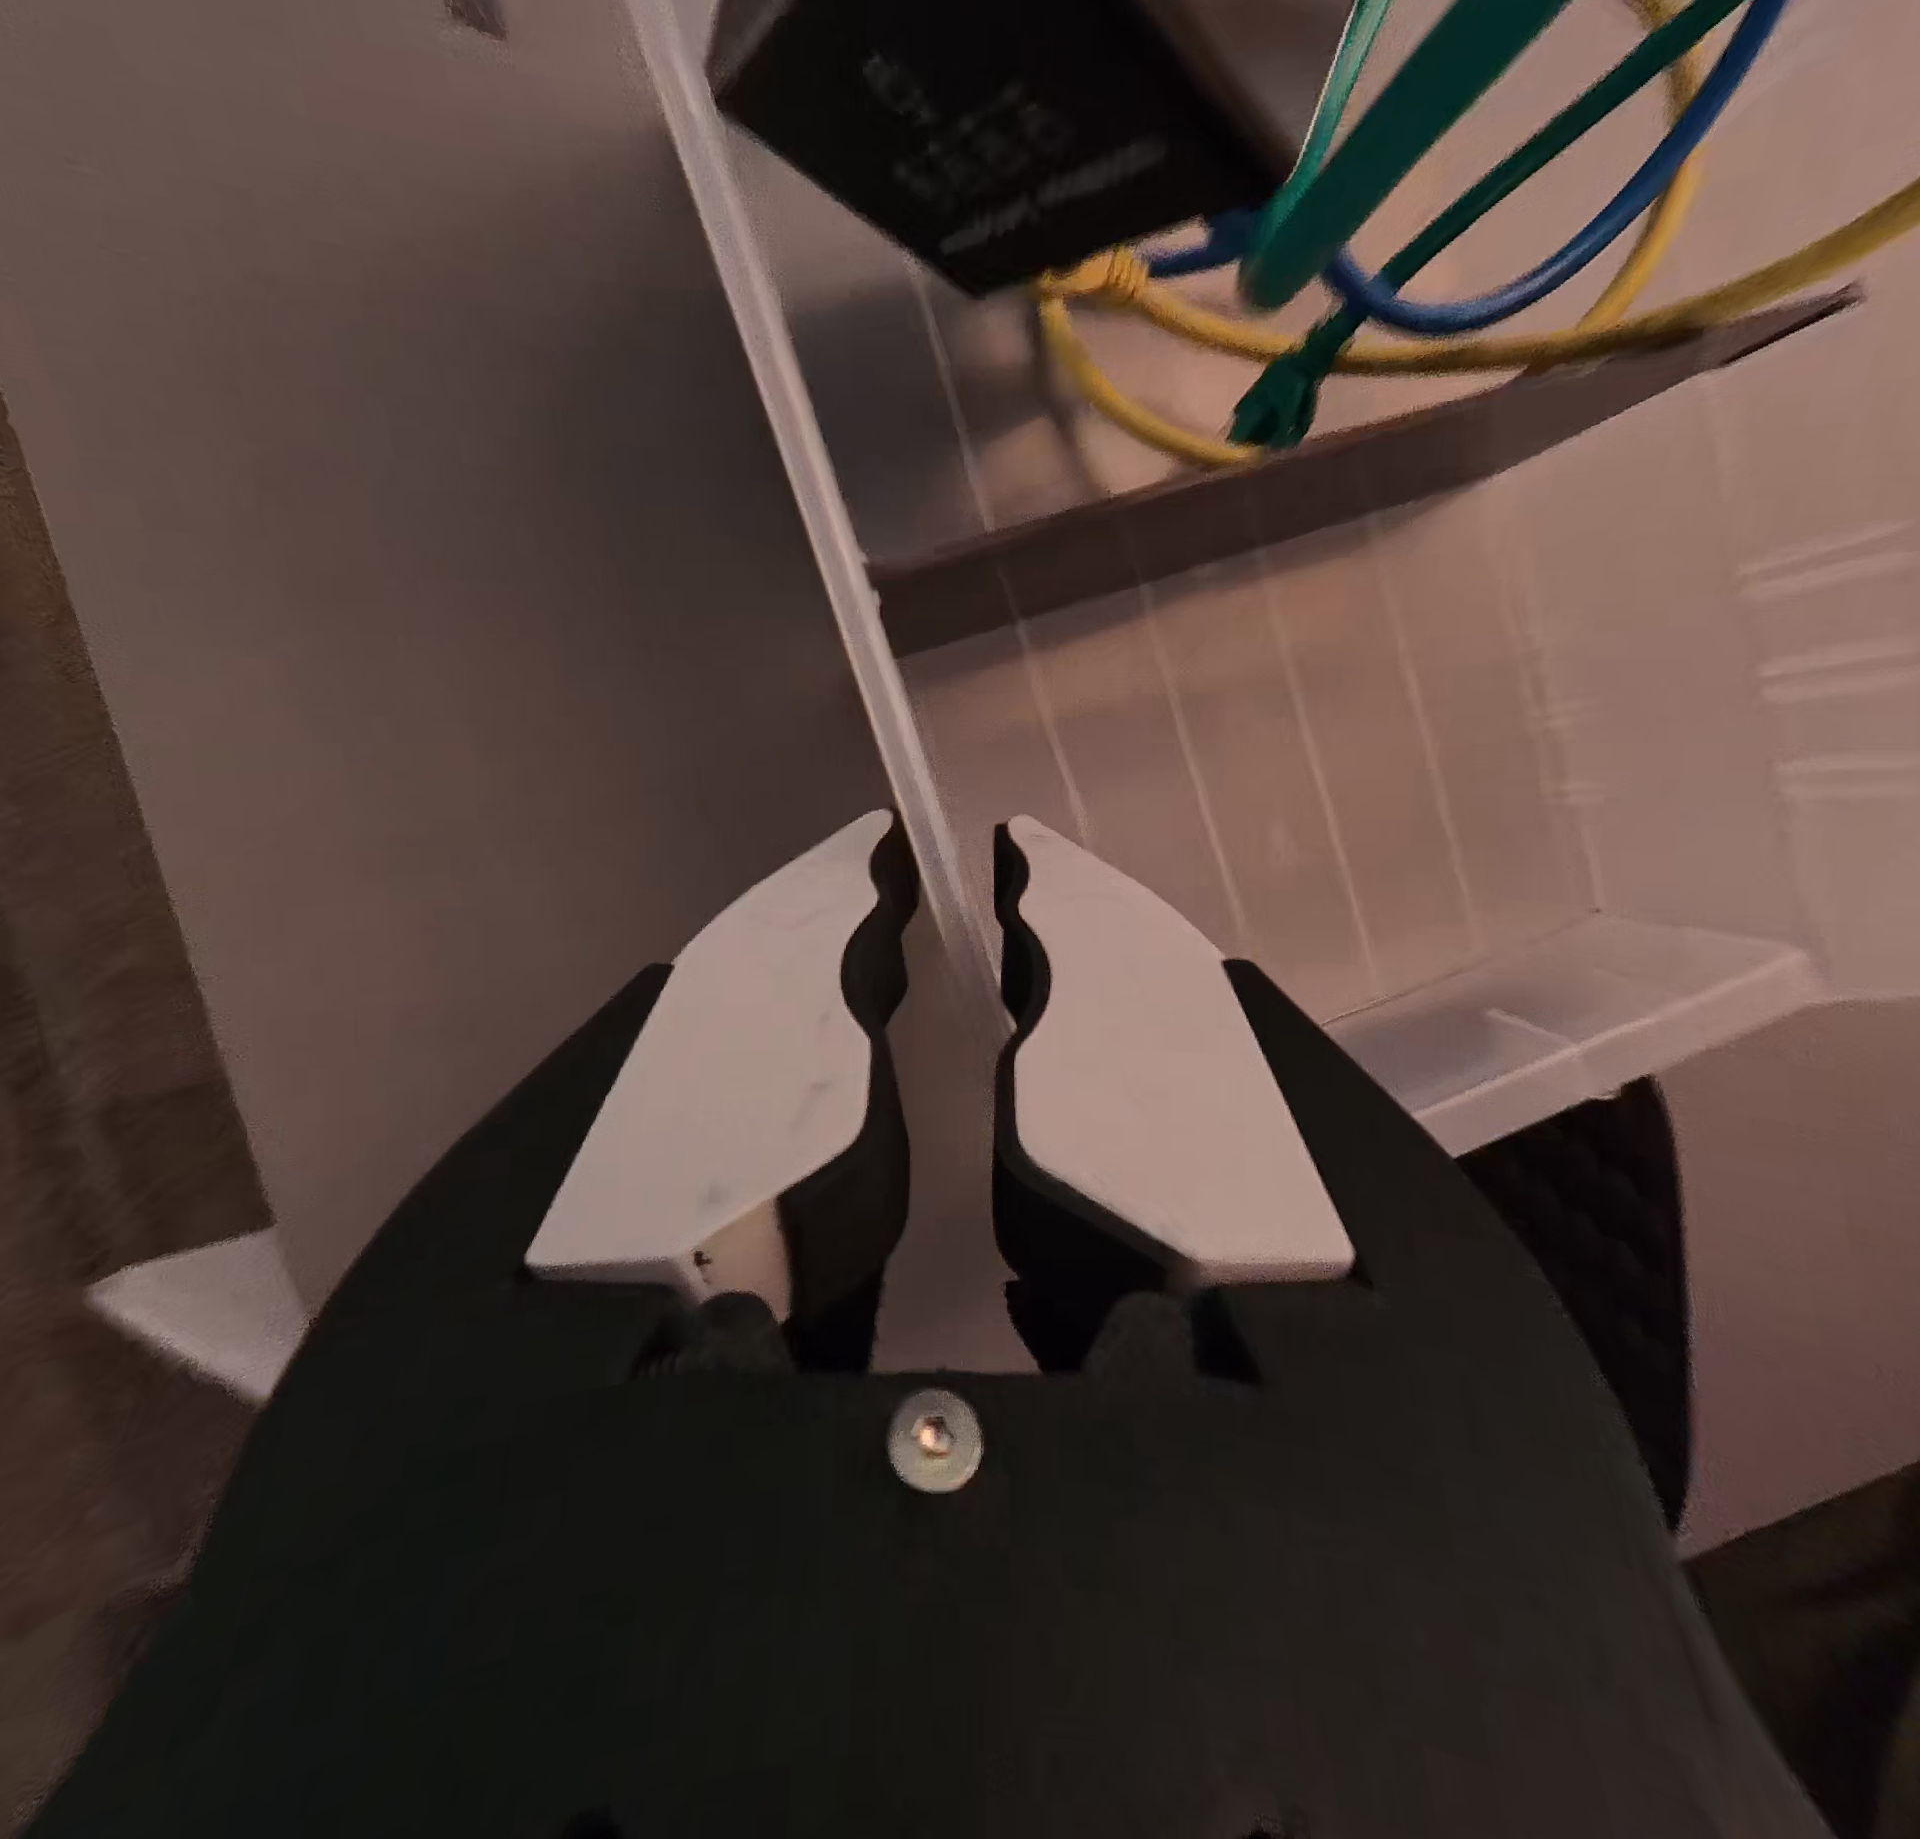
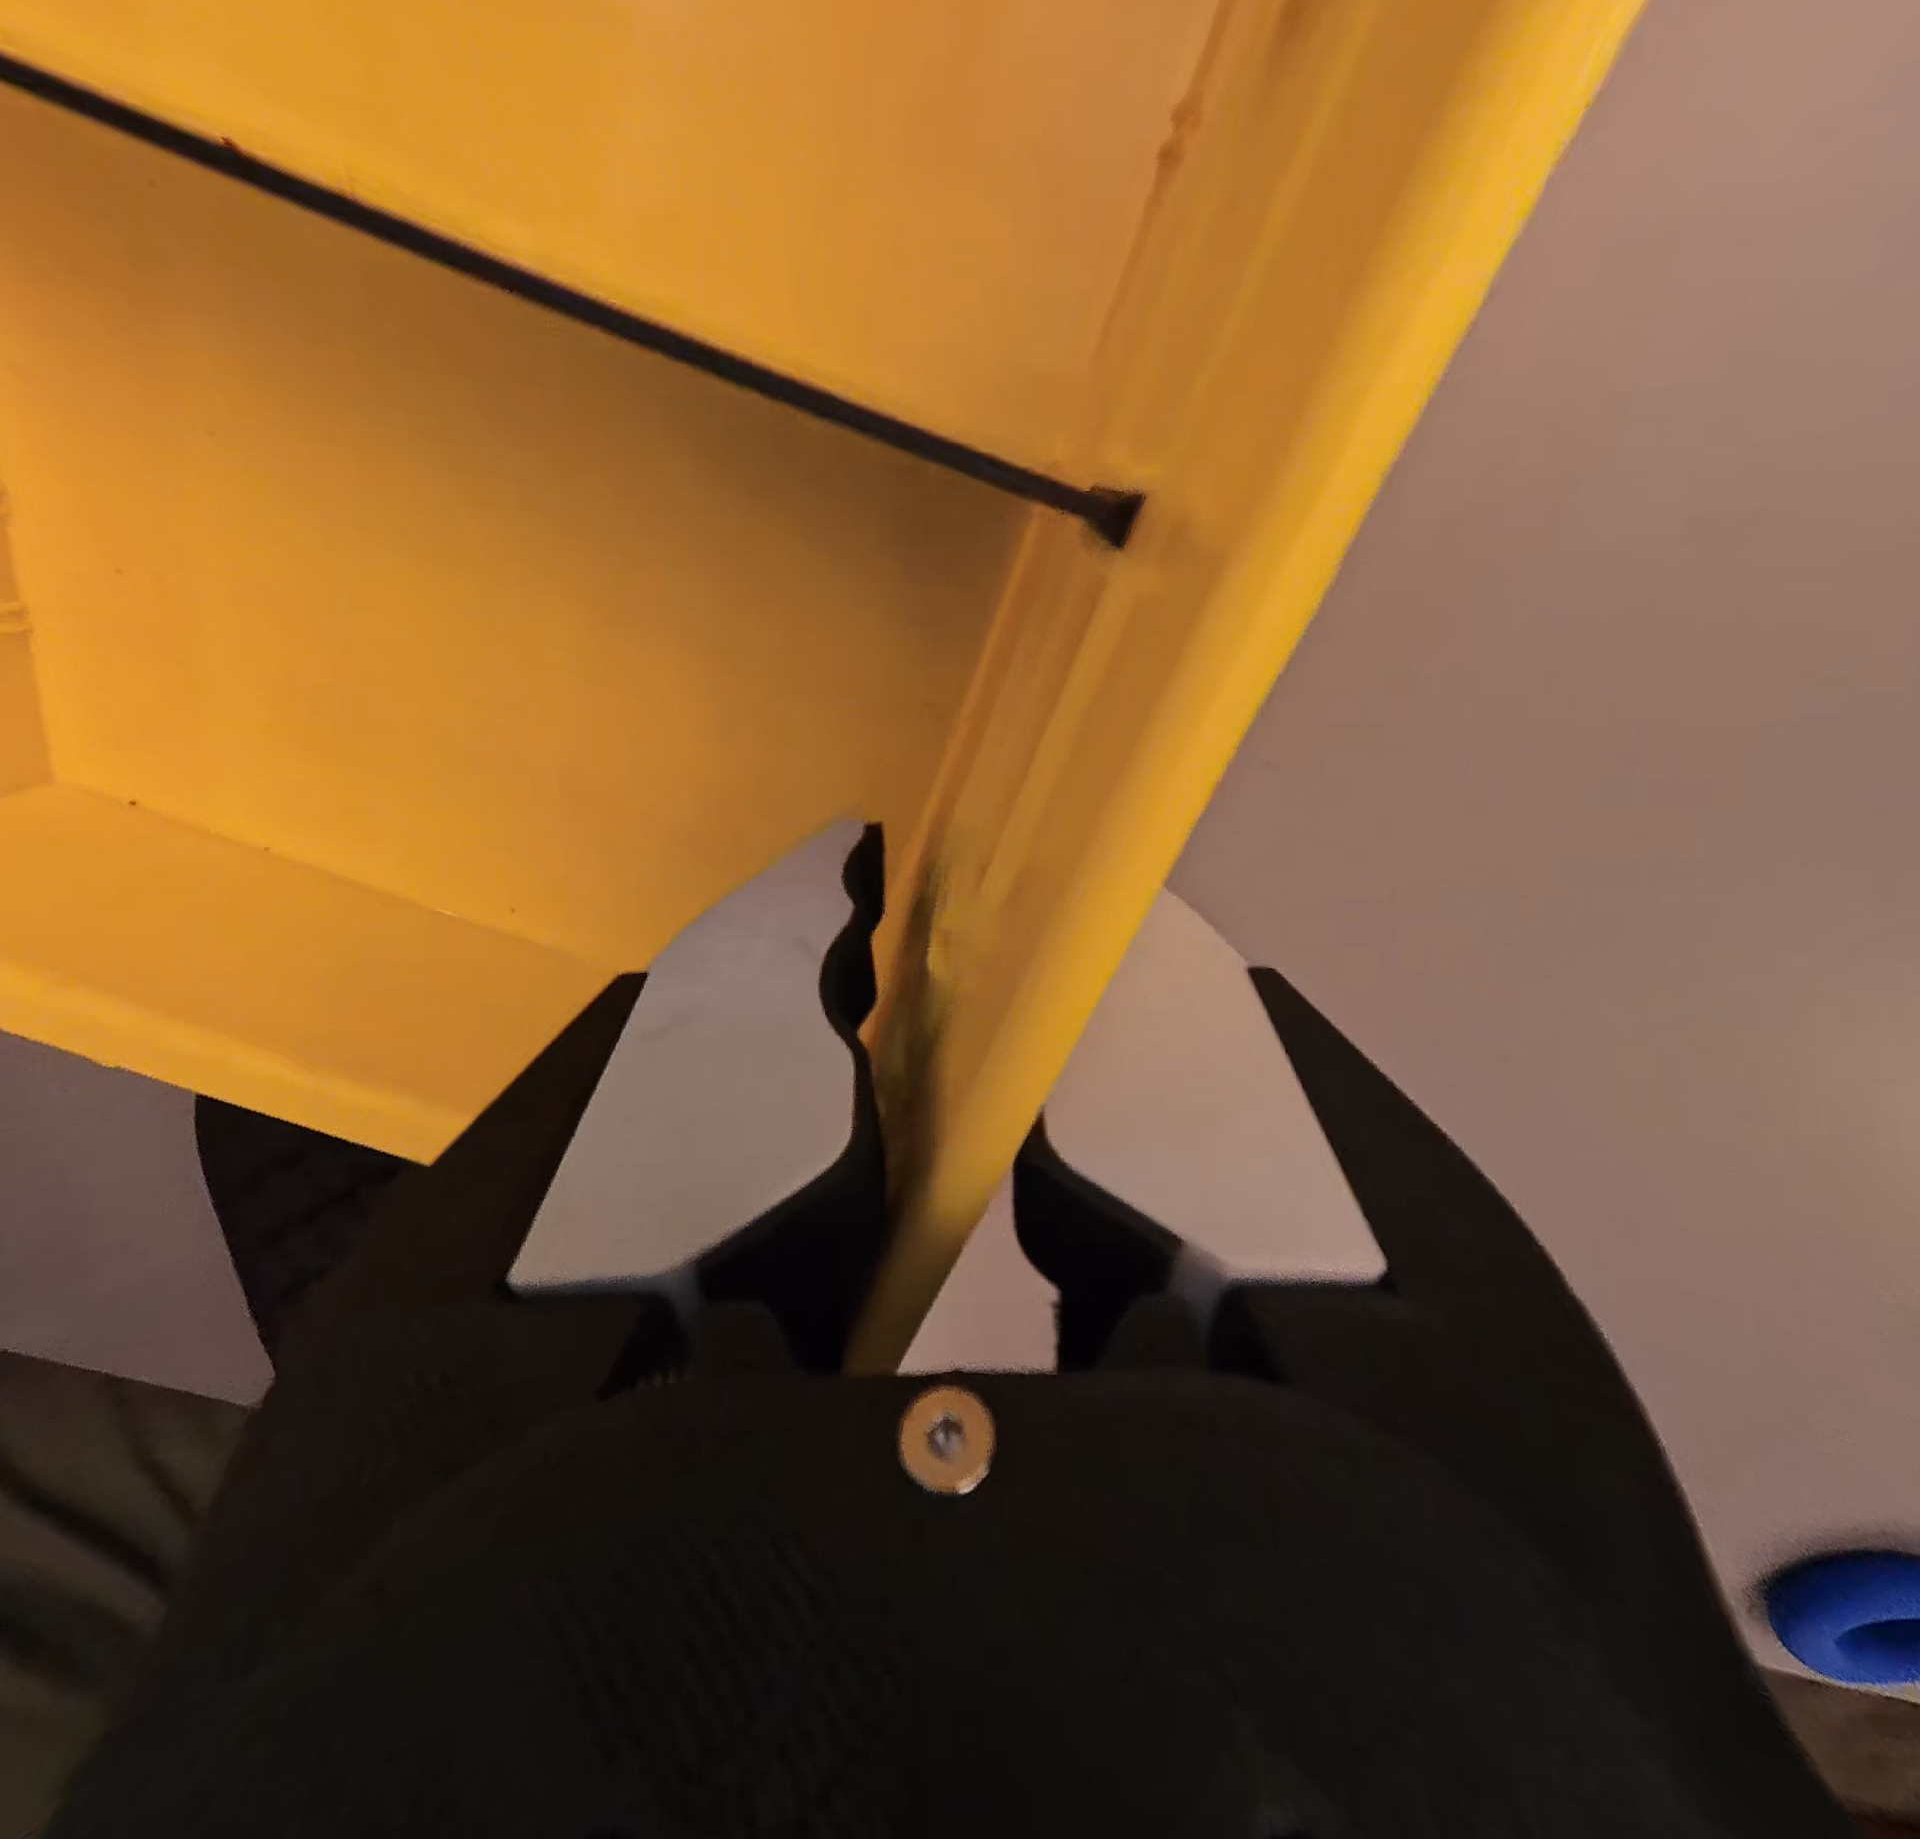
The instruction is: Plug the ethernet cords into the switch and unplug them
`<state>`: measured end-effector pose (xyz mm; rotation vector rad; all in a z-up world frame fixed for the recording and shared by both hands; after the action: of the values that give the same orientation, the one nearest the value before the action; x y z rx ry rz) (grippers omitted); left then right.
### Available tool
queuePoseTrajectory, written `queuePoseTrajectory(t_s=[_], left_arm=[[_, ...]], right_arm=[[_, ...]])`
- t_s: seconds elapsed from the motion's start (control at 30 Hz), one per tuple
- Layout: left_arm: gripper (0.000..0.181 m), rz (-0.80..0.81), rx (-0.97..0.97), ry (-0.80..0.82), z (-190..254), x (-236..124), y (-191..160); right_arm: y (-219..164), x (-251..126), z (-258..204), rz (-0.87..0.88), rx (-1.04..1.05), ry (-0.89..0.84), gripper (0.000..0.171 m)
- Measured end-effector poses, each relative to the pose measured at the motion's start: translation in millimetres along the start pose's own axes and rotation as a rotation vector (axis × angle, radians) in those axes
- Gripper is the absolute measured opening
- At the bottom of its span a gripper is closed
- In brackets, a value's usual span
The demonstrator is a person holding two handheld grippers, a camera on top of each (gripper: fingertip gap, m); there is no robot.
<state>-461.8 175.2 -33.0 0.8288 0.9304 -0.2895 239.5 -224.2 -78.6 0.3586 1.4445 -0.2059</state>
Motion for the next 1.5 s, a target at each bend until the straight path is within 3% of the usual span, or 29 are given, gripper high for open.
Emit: queuePoseTrajectory(t_s=[0.03,0.2,0.3,0.4,0.47,0.6,0.77,0.93,1.07,1.17,1.23,1.3,1.5], left_arm=[[0.015,0.064,-0.012,-0.045,0.6,-6.9,1.7],[0.043,0.338,0.010,-0.177,9.7,-53.6,17.5],[0.051,0.392,0.161,-0.119,22.3,-71.3,31.8],[0.072,0.386,0.314,-0.104,37.0,-76.4,49.6],[0.081,0.342,0.398,-0.118,42.7,-76.6,64.0],[0.076,0.236,0.527,-0.086,34.4,-77.8,101.5],[0.071,0.010,0.635,-0.243,35.7,-59.0,124.1],[0.069,-0.298,0.889,-0.062,39.8,-18.5,123.4],[0.061,-0.348,0.977,-0.068,46.7,9.2,135.0],[0.064,-0.501,1.008,-0.072,48.5,33.3,129.8],[0.078,-0.617,1.019,-0.055,47.4,50.3,122.7],[0.079,-0.673,1.089,-0.026,48.9,62.0,116.4],[0.061,-0.712,1.294,0.077,52.8,79.4,108.2]], right_arm=[[-1.4,-0.2,0.0,0.001,-0.012,-0.009,0.029],[-2.1,-12.0,1.2,0.104,-0.033,-0.036,0.037],[-0.7,-30.1,5.2,0.243,-0.027,-0.080,0.047],[-6.1,-52.3,9.0,0.417,-0.010,-0.136,0.058],[-17.6,-66.6,8.7,0.539,0.005,-0.161,0.058],[-48.6,-88.1,2.0,0.744,0.027,-0.134,0.056],[-87.4,-99.9,-14.1,0.864,0.017,-0.113,0.053],[-115.0,-95.6,-36.1,1.002,0.070,-0.016,0.047],[-116.8,-78.4,-39.1,1.165,0.171,0.068,0.054],[-117.7,-70.8,-32.3,1.300,0.314,0.107,0.054],[-119.3,-73.9,-30.5,1.410,0.413,0.161,0.048],[-119.3,-83.7,-31.1,1.507,0.460,0.189,0.038],[-98.2,-108.1,-26.5,1.611,0.428,-0.029,0.037]])
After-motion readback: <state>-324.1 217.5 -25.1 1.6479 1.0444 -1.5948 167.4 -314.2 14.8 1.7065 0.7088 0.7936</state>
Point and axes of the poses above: each gripper's, where its closed fingertips meet, x out along the fingers, y out of its top, z = x × y across the jaws, the point moved 7 cm from there along -x, back along the fingers, and after that the axes turned 11 degrees about -y, right-handed, at the moved point
